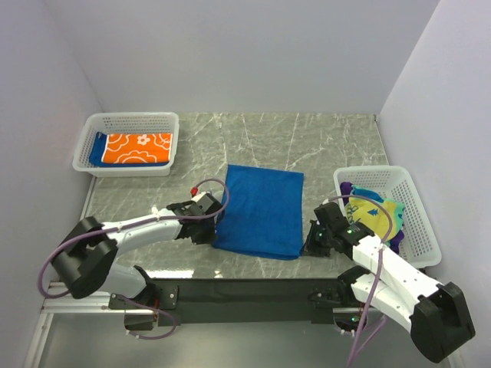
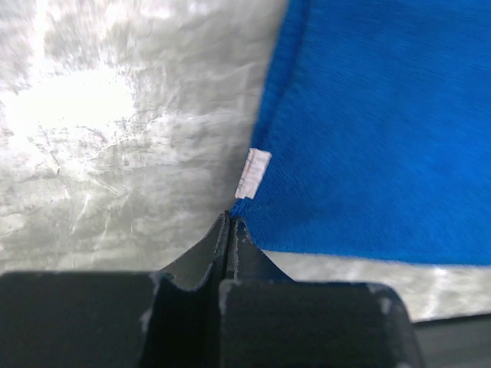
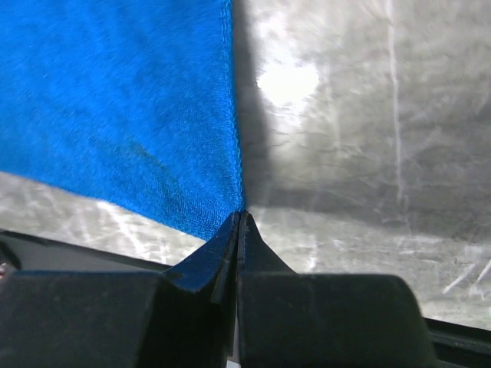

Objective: Fold and stack the towels
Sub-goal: Fold the towel

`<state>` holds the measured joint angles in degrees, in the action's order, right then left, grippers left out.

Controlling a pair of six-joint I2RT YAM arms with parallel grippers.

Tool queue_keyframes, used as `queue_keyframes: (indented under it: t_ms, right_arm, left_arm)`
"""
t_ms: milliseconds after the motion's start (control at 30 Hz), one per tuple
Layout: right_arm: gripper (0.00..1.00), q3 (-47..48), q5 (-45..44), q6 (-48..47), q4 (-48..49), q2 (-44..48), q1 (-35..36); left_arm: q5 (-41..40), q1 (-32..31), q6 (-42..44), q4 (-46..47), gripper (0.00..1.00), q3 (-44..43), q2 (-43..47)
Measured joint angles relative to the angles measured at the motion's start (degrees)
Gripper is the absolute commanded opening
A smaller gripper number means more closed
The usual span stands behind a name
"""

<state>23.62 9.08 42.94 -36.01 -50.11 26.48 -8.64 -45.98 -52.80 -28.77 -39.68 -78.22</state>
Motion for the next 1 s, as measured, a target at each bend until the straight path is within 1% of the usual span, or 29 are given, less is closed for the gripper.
queue_keyframes:
  t_ms: [133,200,300,467,533,567,600,633,667,700,733,767,800,833,900,933,967,1000]
  right_arm:
    - [0.01,-0.42,-0.57,0.92,-0.07,-1.81,0.44]
    - [0.03,-0.42,-1.11,1.18,-0.07,-2.75,0.94]
    - [0.10,-0.42,-1.51,1.62,-0.07,-4.37,2.03]
    - [0.14,-0.37,-1.57,2.23,-0.04,-6.03,4.68]
    - [0.14,-0.35,-1.57,2.40,-0.13,-5.92,5.55]
    - [0.15,-0.35,-1.57,2.43,-0.28,-5.81,5.77]
    - [0.19,-0.28,-1.62,2.43,-0.70,-5.60,5.92]
    - [0.27,-0.17,-1.84,2.47,-1.38,-5.22,6.01]
    - [0.31,0.13,-2.19,2.51,-2.27,-4.74,6.03]
    - [0.35,0.81,-2.67,2.38,-3.52,-4.31,6.01]
    - [0.42,1.75,-3.13,2.21,-4.61,-3.82,6.01]
    - [0.44,3.06,-3.78,2.01,-5.79,-3.43,6.01]
    - [0.47,4.61,-4.35,1.70,-6.67,-3.13,6.01]
    - [0.48,6.32,-5.07,1.27,-7.34,-2.99,6.01]
    - [0.49,9.68,-6.60,0.37,-7.93,-3.08,6.01]
    - [0.49,11.47,-7.56,-0.37,-7.78,-3.34,5.97]
    - [0.49,13.16,-8.37,-1.14,-7.52,-3.74,5.60]
    - [0.49,14.67,-8.79,-2.14,-7.04,-4.48,5.09]
  left_arm:
    - [0.81,0.09,0.15,1.14,0.01,-0.39,-2.47]
    - [1.05,0.15,0.20,1.40,0.01,-0.57,-2.82]
    - [1.55,0.42,0.22,1.55,0.01,-0.68,-3.02]
    - [1.75,0.52,0.22,1.51,0.01,-0.68,-2.84]
    - [1.77,0.52,0.22,1.46,0.03,-0.61,-2.62]
    - [1.79,0.52,0.24,1.38,0.09,-0.46,-2.38]
    - [1.81,0.52,0.39,1.09,0.13,-0.24,-2.08]
    - [1.88,0.52,0.46,0.70,0.16,0.15,-1.60]
    - [1.92,0.52,0.44,0.15,0.23,0.50,-0.92]
    - [1.92,0.52,0.50,-0.55,0.27,0.90,-0.15]
    - [1.92,0.52,0.52,-1.33,0.33,1.18,0.61]
    - [1.95,0.52,0.55,-2.25,0.46,1.44,1.62]
    - [1.86,0.52,0.70,-3.13,0.53,1.66,2.78]
    - [1.86,0.52,0.37,-4.31,0.68,1.73,4.20]
    - [1.44,0.52,0.24,-6.32,0.81,1.68,7.17]
    - [1.07,0.52,0.20,-7.61,0.86,1.44,9.03]
    - [0.66,0.52,0.15,-9.22,0.90,0.63,10.40]
    - [0.20,0.52,0.46,-10.27,0.90,-0.48,11.34]
